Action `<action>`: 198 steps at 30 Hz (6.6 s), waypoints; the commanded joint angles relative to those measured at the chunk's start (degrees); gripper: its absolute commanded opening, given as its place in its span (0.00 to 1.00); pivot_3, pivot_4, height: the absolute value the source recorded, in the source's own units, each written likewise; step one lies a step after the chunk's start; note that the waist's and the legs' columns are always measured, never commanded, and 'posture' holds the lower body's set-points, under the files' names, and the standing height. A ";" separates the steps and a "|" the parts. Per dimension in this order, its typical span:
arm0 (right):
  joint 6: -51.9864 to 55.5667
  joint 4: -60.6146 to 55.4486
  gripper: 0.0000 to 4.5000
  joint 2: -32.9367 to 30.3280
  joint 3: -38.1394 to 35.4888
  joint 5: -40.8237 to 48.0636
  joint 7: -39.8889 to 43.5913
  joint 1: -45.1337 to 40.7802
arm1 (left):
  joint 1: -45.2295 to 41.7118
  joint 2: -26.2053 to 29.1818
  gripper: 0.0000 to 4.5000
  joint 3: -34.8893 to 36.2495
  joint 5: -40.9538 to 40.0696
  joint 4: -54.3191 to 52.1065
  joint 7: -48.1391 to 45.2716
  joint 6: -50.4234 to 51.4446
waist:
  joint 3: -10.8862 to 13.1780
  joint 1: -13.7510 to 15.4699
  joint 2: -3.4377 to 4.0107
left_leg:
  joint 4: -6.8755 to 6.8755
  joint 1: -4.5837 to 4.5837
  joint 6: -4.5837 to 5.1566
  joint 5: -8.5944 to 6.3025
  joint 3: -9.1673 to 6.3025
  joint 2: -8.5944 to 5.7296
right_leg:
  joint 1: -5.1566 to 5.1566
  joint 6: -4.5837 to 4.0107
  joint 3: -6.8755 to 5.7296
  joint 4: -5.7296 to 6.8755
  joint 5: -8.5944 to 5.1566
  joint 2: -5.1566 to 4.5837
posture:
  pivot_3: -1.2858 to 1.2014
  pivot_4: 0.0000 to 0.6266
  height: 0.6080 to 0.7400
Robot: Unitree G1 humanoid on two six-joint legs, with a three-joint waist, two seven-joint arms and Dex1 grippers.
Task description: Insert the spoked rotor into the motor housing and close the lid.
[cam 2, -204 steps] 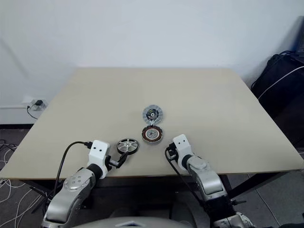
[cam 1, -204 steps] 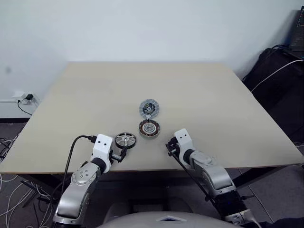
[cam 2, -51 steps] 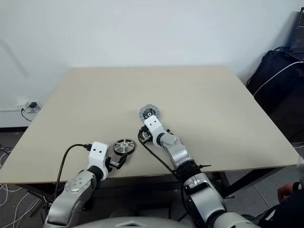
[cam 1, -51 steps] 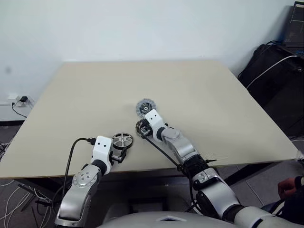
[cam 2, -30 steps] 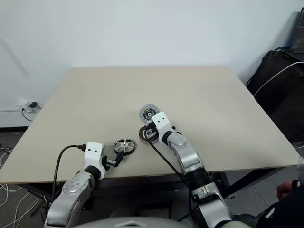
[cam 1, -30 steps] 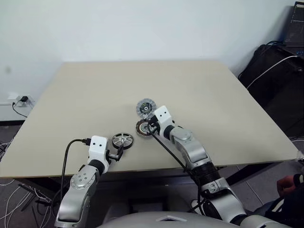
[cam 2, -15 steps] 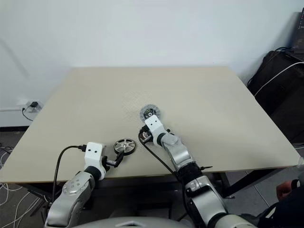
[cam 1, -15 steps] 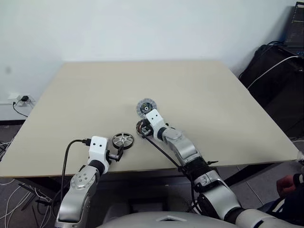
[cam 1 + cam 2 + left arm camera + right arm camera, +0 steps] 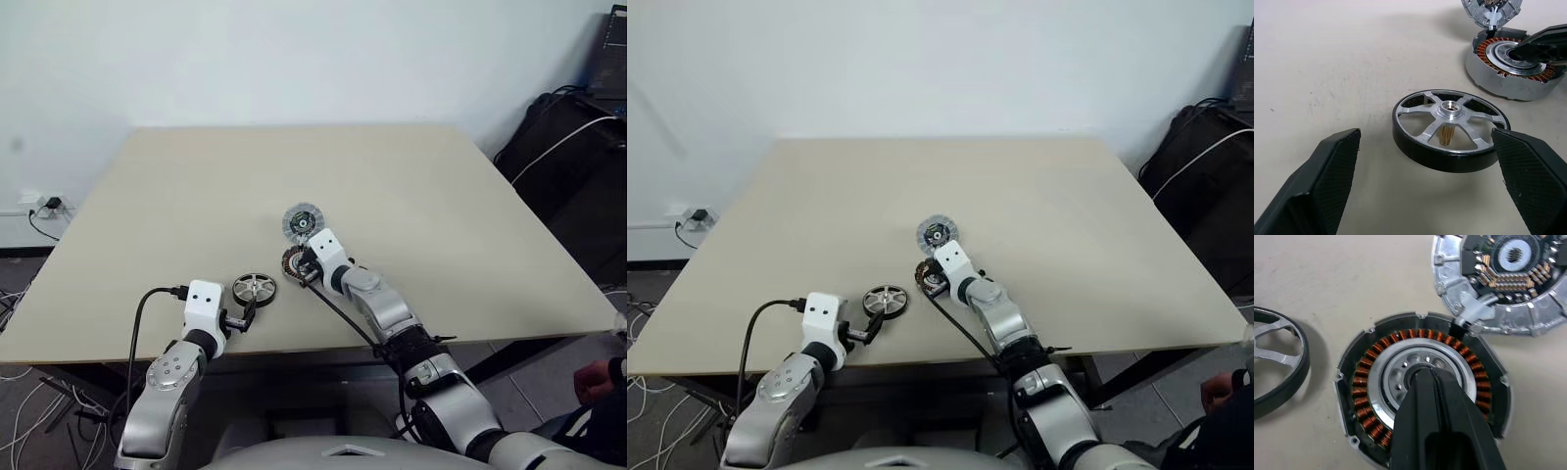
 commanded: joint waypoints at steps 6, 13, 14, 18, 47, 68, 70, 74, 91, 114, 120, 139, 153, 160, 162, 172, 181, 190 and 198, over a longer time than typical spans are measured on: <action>-0.85 -16.79 0.00 -0.28 -3.65 4.90 0.69 4.03 | -0.54 -3.41 1.00 3.00 -0.59 -1.24 3.16 -5.79 | -0.01 0.13 -0.01 | -0.01 -0.02 0.08 -0.05 -0.01 0.08 | -0.02 0.00 -0.01 -0.01 -0.01 0.01 | 0.52 0.00 1.00; 1.25 -24.22 0.00 -4.03 -2.19 4.58 1.82 10.37 | -0.32 -4.67 1.00 3.08 1.89 2.13 5.72 -13.16 | 0.00 0.22 -0.02 | 0.00 0.00 0.29 -0.17 0.01 0.03 | 0.02 -0.01 0.00 -0.04 -0.02 -0.01 | 0.52 0.00 1.00; 1.48 -23.66 0.00 -4.38 -1.61 3.81 1.54 10.28 | -0.39 -4.57 1.00 2.88 1.29 2.28 5.09 -12.65 | 0.00 0.14 -0.03 | 0.00 0.01 0.29 -0.17 0.02 0.00 | 0.02 -0.01 0.01 -0.04 -0.01 -0.01 | 0.52 0.00 1.00; 1.82 -17.90 0.00 -3.27 -0.24 1.43 -0.86 7.10 | -1.13 -4.27 1.00 2.25 0.06 2.75 3.47 -11.77 | 0.02 -0.06 -0.06 | 0.01 0.06 0.25 -0.14 0.04 -0.12 | 0.02 -0.02 0.00 0.00 -0.01 0.06 | 0.52 0.00 1.00; -7.91 5.90 0.00 1.23 -0.16 0.13 1.46 -4.42 | -0.40 -3.11 1.00 1.38 0.25 2.20 1.83 -10.04 | -0.07 -0.23 -0.01 | 0.00 0.13 0.04 -0.02 0.00 0.09 | 0.13 -0.03 -0.01 0.01 0.01 0.05 | 0.52 0.00 1.00; -8.52 12.52 0.00 0.94 -1.08 -1.35 0.39 -5.06 | 0.64 -3.52 1.00 1.95 0.04 1.61 1.67 -9.61 | -0.21 -0.31 0.00 | 0.00 0.20 0.19 -0.10 0.01 0.11 | 0.20 -0.03 0.00 0.01 0.01 0.03 | 0.52 0.00 1.00; -9.37 9.65 0.00 1.33 -1.40 -0.74 0.91 -5.26 | 0.35 -3.57 1.00 1.87 0.03 1.80 1.61 -9.57 | -0.19 -0.32 0.03 | 0.00 0.18 0.18 -0.10 0.01 0.11 | 0.17 -0.03 -0.01 0.01 0.02 0.03 | 0.52 0.00 1.00; -9.64 5.53 0.00 2.12 -2.06 0.12 0.98 -5.89 | 0.04 -3.61 1.00 1.70 0.03 1.95 1.47 -9.52 | -0.12 -0.35 0.11 | -0.01 0.03 -0.01 0.01 0.01 0.09 | 0.01 -0.02 0.00 0.01 0.02 0.04 | 0.52 0.00 1.00; -8.17 16.29 0.00 0.20 0.53 -4.29 0.59 -4.60 | 0.88 -3.79 1.00 2.08 -0.07 1.25 1.71 -9.50 | -0.27 -0.49 0.18 | -0.04 0.12 0.01 -0.01 0.05 0.08 | 0.11 -0.04 0.02 -0.03 0.00 0.03 | 0.52 0.00 1.00; 3.75 -5.56 0.00 -4.46 4.78 -3.76 8.77 -4.52 | -0.15 -3.90 1.00 1.30 0.18 2.24 1.49 -9.45 | -0.15 -0.30 0.17 | -0.04 0.02 0.23 -0.10 0.01 -0.03 | 0.00 -0.06 -0.02 -0.02 0.02 0.05 | 0.52 0.00 1.00; 6.10 -5.46 0.00 -4.56 6.14 -4.39 9.47 -5.09 | -0.11 -4.18 1.00 1.27 0.20 2.57 1.70 -9.70 | -0.13 -0.19 0.15 | -0.04 0.01 0.19 -0.08 0.01 -0.13 | -0.01 -0.07 -0.02 -0.02 0.02 0.05 | 0.52 0.00 1.00; 10.77 -1.81 0.00 -5.25 7.76 -8.35 5.97 -7.03 | 0.11 -3.82 1.00 1.39 0.29 2.44 1.82 -9.54 | -0.11 -0.05 0.11 | -0.04 0.02 0.05 0.00 0.01 -0.16 | 0.00 -0.07 -0.02 -0.02 0.02 0.05 | 0.52 0.00 1.00; -0.28 4.74 0.00 -1.94 3.59 -6.23 1.35 -8.98 | 0.44 -3.91 1.00 1.64 0.28 2.19 2.47 -9.44 | -0.08 -0.19 0.10 | -0.04 0.02 0.03 0.01 0.01 -0.15 | 0.00 -0.06 -0.02 -0.02 0.03 0.05 | 0.52 0.00 1.00; 0.99 0.13 0.00 -2.30 4.62 -6.23 3.71 -8.78 | 0.28 -4.01 1.00 1.59 0.25 2.39 2.67 -9.56 | -0.08 -0.18 0.10 | -0.04 0.01 0.02 0.02 0.01 -0.14 | -0.01 -0.06 -0.02 -0.02 0.03 0.05 | 0.52 0.00 1.00; 2.16 -0.33 0.00 -2.65 5.36 -6.69 4.68 -8.88 | 0.20 -4.06 1.00 1.54 0.24 2.51 2.64 -9.64 | -0.08 -0.19 0.10 | -0.04 0.01 0.04 0.01 0.00 -0.13 | -0.01 -0.06 -0.02 -0.02 0.03 0.05 | 0.52 0.00 1.00; 5.64 -0.39 0.42 -4.17 8.75 -8.93 7.39 -9.96 | 0.28 -4.26 1.00 1.59 0.14 2.71 2.67 -9.95 | -0.08 -0.16 0.09 | -0.04 0.01 0.02 0.01 0.00 -0.14 | -0.01 -0.07 -0.02 -0.02 0.02 0.04 | 0.52 0.00 1.00; 5.65 2.16 0.42 -4.33 9.08 -9.55 7.92 -11.65 | 0.32 -4.37 1.00 1.59 0.13 2.74 2.73 -10.07 | -0.07 -0.18 0.09 | -0.04 0.02 0.03 0.01 0.00 -0.15 | -0.01 -0.07 -0.02 -0.02 0.03 0.05 | 0.52 0.00 1.00; 5.03 6.46 0.42 -4.56 9.75 -10.40 9.62 -14.06 | 0.21 -4.73 1.00 1.65 0.09 2.98 2.96 -10.40 | -0.07 -0.23 0.09 | -0.04 0.02 0.01 0.02 0.01 -0.16 | 0.00 -0.06 -0.02 -0.02 0.03 0.05 | 0.52 0.00 1.00; 5.72 8.49 0.42 -4.91 11.36 -11.97 11.80 -16.28 | 0.29 -5.18 1.00 1.61 0.22 3.16 3.22 -10.67 | -0.07 -0.31 0.09 | -0.04 0.02 0.02 0.02 0.00 -0.15 | 0.00 -0.06 -0.02 -0.02 0.03 0.05 | 0.52 0.00 1.00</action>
